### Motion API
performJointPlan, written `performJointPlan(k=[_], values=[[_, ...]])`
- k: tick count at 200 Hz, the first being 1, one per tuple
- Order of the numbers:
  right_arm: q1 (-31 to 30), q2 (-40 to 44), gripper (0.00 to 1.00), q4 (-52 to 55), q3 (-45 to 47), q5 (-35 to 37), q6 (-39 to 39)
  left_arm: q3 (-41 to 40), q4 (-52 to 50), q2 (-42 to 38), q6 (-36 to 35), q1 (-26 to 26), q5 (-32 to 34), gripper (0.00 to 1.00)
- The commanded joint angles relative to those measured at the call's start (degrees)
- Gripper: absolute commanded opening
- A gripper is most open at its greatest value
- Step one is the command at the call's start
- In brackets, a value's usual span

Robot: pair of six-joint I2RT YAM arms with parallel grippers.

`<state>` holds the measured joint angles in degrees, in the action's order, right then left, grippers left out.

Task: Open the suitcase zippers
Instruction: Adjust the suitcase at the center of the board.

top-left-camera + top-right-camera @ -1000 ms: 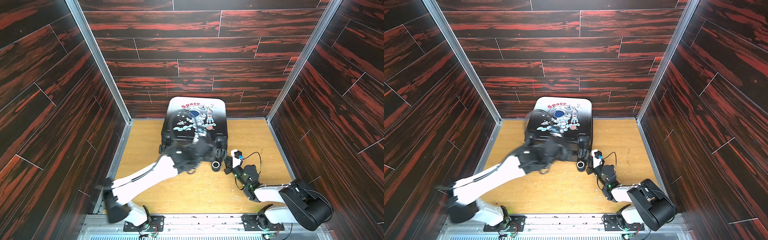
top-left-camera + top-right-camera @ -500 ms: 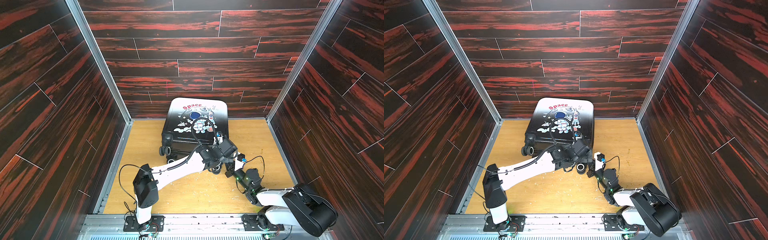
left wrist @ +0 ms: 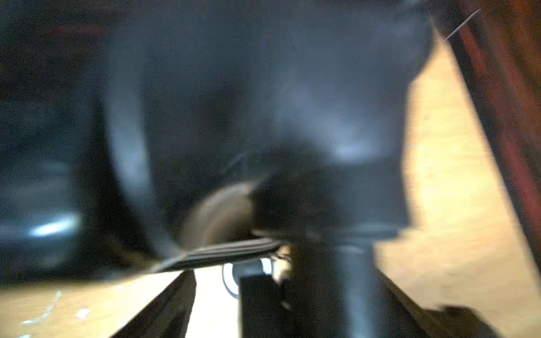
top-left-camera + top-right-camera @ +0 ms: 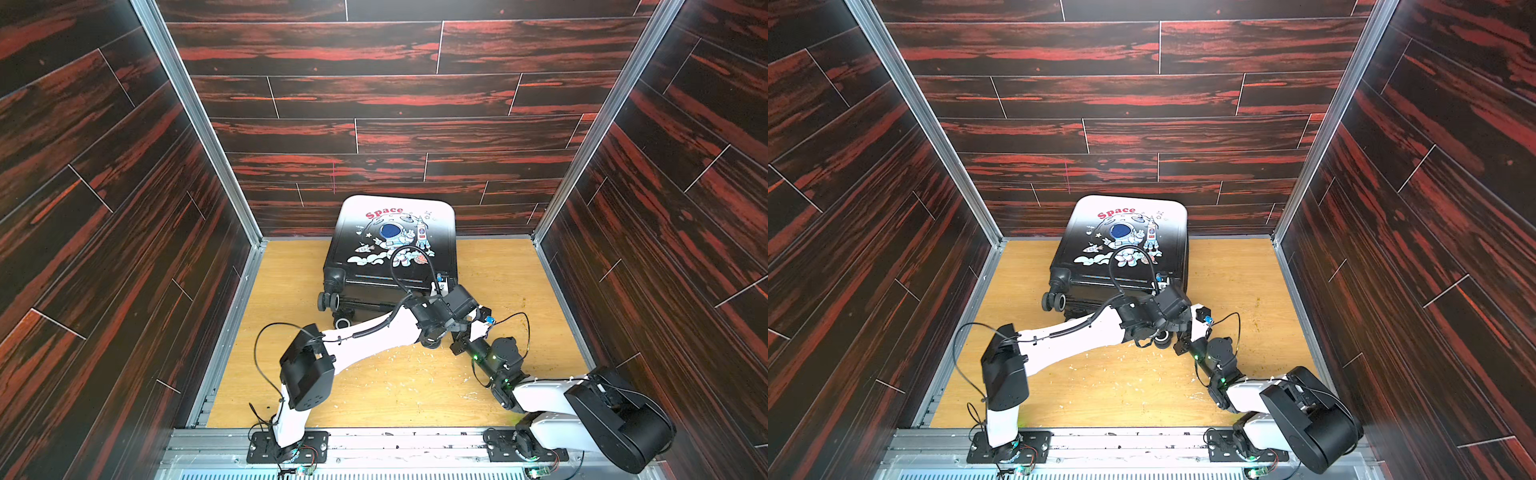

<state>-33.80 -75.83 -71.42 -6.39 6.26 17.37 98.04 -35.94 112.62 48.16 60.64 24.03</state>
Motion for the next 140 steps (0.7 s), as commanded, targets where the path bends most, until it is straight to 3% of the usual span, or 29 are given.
performJointPlan(k=[1, 27, 52, 68, 108, 140], values=[[-0.4, 2.1, 0.00, -7.0, 0.6, -1.1, 1.4, -1.1, -2.7, -0.2, 0.0, -0.4, 6.2, 0.84], [-0.6, 2.0, 0.00, -7.3, 1.2, -1.0, 1.3, -1.9, -1.0, -1.4, -1.2, -0.4, 9.4, 0.63], [-0.9, 1.7, 0.00, -6.5, 1.3, -1.1, 0.2, -3.0, 2.4, -4.0, -3.0, -0.5, 8.1, 0.59], [-1.1, 1.0, 0.00, -6.8, 1.5, -0.7, -0.2, -3.1, 4.9, -4.9, -3.6, -0.4, 6.5, 0.51], [-1.7, 0.6, 0.00, -5.5, 1.7, 0.8, -3.2, -6.8, 6.5, -7.9, -3.8, -0.5, 2.7, 0.01], [-6.0, 4.6, 0.00, -0.3, 1.6, 6.6, -12.8, -13.2, 9.2, -14.1, -3.4, -1.2, 5.4, 0.00]])
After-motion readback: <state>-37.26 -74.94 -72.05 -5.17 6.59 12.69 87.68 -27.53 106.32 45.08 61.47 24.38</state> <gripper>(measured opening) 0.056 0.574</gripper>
